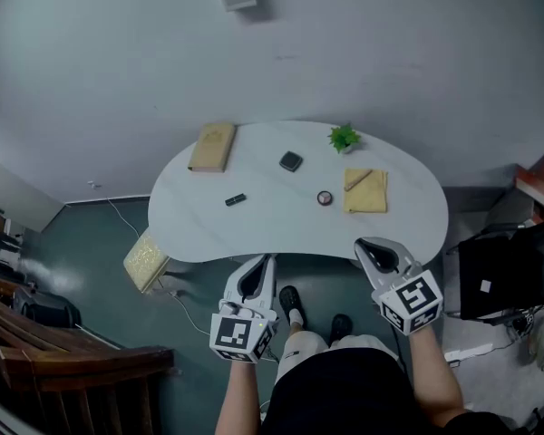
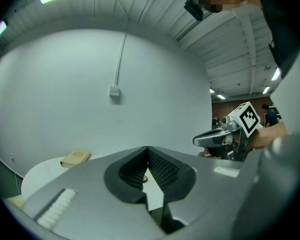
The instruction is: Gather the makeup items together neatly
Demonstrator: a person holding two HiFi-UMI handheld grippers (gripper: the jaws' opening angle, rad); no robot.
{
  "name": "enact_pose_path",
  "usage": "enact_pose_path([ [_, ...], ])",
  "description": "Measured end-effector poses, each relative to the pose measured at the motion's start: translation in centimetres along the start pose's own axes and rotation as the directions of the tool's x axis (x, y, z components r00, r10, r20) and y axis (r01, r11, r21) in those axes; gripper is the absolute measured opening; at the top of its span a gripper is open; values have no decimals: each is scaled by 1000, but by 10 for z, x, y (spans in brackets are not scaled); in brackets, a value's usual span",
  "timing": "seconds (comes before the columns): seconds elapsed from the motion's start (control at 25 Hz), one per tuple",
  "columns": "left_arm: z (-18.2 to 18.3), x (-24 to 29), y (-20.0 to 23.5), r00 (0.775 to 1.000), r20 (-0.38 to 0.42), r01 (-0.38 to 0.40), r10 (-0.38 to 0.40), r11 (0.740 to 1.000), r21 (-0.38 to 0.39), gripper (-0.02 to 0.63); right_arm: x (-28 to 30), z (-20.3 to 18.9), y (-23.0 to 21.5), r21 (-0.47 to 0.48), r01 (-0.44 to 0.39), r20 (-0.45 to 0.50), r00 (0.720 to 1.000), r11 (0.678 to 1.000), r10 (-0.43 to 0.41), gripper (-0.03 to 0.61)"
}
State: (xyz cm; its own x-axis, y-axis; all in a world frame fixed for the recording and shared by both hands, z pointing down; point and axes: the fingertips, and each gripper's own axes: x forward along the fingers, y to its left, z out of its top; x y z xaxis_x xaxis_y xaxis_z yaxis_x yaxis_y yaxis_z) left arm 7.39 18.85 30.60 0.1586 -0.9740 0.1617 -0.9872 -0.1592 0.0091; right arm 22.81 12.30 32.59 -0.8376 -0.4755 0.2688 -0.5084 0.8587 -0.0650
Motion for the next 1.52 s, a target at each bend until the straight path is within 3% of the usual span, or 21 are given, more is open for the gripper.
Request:
enact_pose_path([
  [0.92,7,73,111,991,-17,134,-134,991,24,11,125,31,-7,14,71,-65,995,997,-70,18],
  [1.24,5,96,143,980,-34,198,-196,980,32,49,163,35,-6,21,97,-115,989,995,-94,110],
  [1.52,-5,107,170,966,-52,255,-253,966,34,74,188,22,-8,43,184,-163,971,982,-175,160],
])
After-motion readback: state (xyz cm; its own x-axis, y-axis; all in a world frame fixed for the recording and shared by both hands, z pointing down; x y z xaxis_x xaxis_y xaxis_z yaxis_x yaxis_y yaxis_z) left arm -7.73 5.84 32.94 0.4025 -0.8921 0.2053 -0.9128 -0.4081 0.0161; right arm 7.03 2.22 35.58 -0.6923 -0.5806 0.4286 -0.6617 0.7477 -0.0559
